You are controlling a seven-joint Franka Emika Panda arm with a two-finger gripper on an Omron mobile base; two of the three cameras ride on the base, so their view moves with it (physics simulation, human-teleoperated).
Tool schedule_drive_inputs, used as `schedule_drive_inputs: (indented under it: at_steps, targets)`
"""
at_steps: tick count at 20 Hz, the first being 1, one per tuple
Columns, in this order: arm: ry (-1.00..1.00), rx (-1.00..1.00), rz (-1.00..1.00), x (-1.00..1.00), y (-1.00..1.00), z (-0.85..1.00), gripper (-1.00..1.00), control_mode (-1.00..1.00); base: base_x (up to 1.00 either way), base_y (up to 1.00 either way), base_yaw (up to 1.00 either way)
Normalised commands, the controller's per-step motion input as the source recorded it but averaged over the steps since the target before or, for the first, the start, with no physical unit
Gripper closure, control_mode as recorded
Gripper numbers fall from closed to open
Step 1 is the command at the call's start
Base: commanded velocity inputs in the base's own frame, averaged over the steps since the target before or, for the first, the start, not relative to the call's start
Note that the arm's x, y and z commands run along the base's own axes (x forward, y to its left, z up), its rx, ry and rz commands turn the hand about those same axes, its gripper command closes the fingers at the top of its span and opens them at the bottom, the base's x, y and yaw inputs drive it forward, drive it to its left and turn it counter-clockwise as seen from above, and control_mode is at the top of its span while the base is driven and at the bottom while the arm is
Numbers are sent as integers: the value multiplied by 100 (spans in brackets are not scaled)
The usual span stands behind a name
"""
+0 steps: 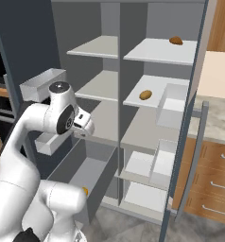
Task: Take the potato and orange from the fridge shelf and place them in the freezer drawer to begin freezing them.
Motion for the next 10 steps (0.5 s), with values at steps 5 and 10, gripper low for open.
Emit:
schedule_drive_inputs:
  at_steps: [5, 10]
  targets:
    - [13, -2, -3, -41, 0, -94, -100, -100, 0, 0, 0]
    - [2, -4, -1, -30, 5, -46, -100, -100, 0, 0, 0]
